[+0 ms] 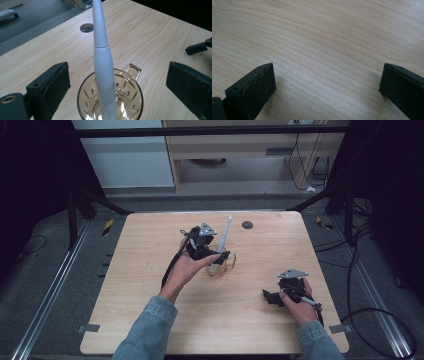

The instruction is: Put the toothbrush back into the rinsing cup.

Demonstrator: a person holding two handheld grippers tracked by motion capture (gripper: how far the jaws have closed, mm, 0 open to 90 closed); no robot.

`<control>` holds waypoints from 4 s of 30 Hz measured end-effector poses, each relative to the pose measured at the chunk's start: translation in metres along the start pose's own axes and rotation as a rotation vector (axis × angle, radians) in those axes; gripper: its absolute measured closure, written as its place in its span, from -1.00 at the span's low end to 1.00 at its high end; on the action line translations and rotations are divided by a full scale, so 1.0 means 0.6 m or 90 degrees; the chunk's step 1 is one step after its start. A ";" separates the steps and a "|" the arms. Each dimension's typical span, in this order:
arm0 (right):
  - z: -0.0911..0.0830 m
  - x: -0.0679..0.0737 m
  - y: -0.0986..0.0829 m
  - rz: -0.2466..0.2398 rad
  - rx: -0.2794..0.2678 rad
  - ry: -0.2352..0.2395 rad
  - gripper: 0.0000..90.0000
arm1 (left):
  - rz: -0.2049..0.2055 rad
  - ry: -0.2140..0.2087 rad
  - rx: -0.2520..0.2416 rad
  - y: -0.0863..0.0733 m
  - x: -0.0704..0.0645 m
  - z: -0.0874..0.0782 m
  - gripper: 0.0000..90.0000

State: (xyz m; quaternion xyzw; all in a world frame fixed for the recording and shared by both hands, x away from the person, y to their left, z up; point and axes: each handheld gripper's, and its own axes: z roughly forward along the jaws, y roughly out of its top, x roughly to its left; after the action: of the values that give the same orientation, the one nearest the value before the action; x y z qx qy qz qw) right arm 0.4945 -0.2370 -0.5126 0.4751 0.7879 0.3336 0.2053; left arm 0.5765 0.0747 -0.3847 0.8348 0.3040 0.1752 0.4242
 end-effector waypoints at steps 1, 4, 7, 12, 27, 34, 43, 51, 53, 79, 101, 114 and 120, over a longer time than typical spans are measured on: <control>0.000 0.000 0.000 -0.002 -0.001 0.000 -0.99 | 0.000 0.001 0.000 0.000 0.001 -0.001 -0.90; 0.000 0.000 0.000 -0.002 -0.001 0.000 -0.99 | 0.000 0.003 0.002 -0.001 0.004 -0.005 -0.91; 0.000 0.000 0.000 0.000 0.000 0.000 -0.99 | 0.004 0.008 0.003 -0.001 0.004 -0.012 -0.91; -0.001 0.000 -0.002 -0.001 -0.002 -0.003 -0.99 | 0.001 0.010 -0.001 -0.002 0.002 -0.020 -0.90; -0.006 0.001 -0.006 0.012 -0.002 -0.011 -0.99 | -0.009 0.014 -0.022 -0.009 0.015 -0.050 -0.91; -0.006 0.001 -0.006 0.011 -0.002 -0.011 -0.99 | -0.013 0.023 -0.023 -0.017 0.022 -0.060 -0.93; -0.007 0.002 -0.006 0.015 0.000 -0.008 -0.99 | -0.014 0.034 -0.011 -0.049 0.035 -0.076 -0.93; -0.007 0.002 -0.006 0.015 -0.001 -0.008 -0.99 | -0.030 0.047 -0.007 -0.079 0.056 -0.094 -0.93; -0.007 0.002 -0.006 0.015 -0.001 -0.008 -0.99 | -0.034 0.050 -0.003 -0.085 0.060 -0.097 -0.93; -0.007 0.002 -0.007 0.011 -0.001 -0.010 -0.99 | -0.073 0.088 0.052 -0.183 0.111 -0.094 -0.92; -0.007 0.002 -0.007 0.011 -0.001 -0.010 -0.99 | -0.121 0.121 0.077 -0.250 0.145 -0.111 -0.89; -0.007 0.002 -0.007 0.010 -0.002 -0.010 -0.99 | -0.168 0.160 0.097 -0.294 0.180 -0.120 -0.86; -0.007 0.002 -0.007 0.010 -0.002 -0.010 -0.99 | -0.176 0.163 0.105 -0.305 0.189 -0.122 -0.86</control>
State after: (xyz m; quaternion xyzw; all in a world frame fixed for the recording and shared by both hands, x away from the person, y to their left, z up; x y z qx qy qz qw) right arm 0.4887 -0.2388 -0.5128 0.4835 0.7822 0.3325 0.2094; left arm 0.5561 0.2767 -0.4872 0.7879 0.4806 0.1946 0.3323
